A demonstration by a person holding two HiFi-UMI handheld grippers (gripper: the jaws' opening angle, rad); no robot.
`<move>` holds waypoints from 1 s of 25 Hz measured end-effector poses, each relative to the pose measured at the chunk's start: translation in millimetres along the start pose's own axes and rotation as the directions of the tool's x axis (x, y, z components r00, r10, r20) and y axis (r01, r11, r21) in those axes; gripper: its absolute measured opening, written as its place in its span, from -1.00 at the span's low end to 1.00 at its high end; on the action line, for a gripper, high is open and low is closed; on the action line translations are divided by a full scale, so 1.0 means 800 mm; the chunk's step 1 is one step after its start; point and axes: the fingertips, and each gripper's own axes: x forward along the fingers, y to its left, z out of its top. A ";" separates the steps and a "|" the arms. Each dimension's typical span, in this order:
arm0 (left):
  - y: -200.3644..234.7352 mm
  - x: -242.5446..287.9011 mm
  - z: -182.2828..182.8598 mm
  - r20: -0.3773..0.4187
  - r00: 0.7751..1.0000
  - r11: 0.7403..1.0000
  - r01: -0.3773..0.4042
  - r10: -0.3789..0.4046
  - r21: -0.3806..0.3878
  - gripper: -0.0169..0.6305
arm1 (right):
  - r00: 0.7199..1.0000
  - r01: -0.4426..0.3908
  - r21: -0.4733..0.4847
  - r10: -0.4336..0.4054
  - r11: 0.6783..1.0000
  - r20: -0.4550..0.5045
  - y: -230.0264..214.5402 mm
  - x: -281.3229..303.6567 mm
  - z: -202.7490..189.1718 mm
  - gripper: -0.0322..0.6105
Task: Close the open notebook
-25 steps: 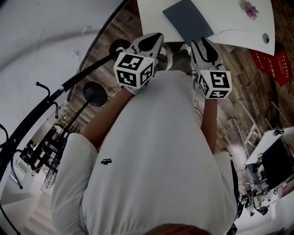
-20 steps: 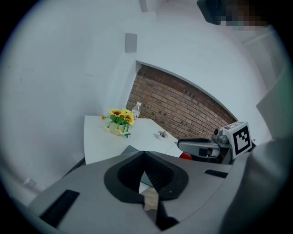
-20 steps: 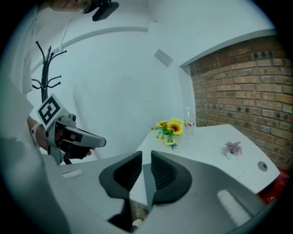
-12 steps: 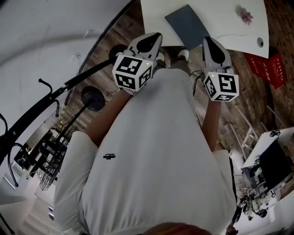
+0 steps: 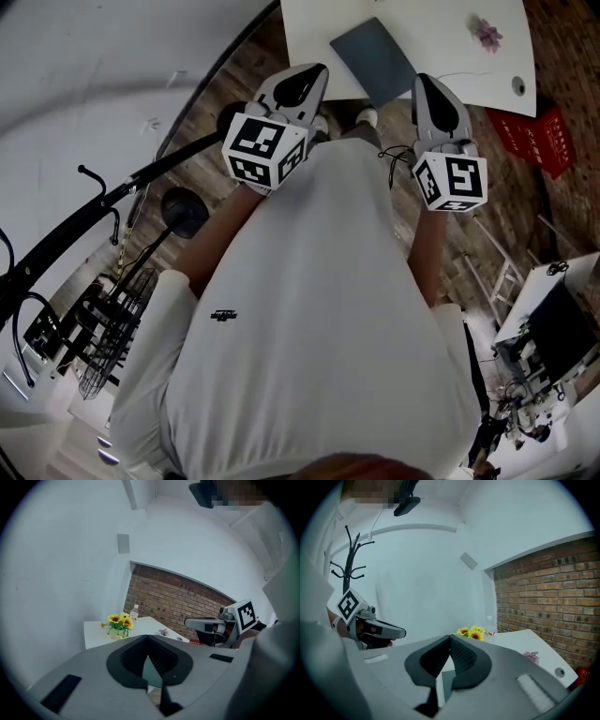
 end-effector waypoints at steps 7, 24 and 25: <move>-0.008 -0.007 0.032 0.058 0.998 0.999 0.011 -0.014 0.045 -0.92 | 0.998 0.038 -0.014 -0.038 0.999 0.049 -0.001 -0.021 0.022 -0.86; -0.015 -0.011 0.039 0.037 0.999 0.993 0.033 -0.037 0.113 -0.92 | 0.994 -0.011 0.001 0.010 1.000 0.108 0.021 -0.034 0.026 -0.86; -0.013 -0.011 0.037 0.033 0.999 0.993 0.029 -0.033 0.111 -0.92 | 0.995 -0.022 0.000 0.022 1.000 0.102 0.026 -0.030 0.022 -0.86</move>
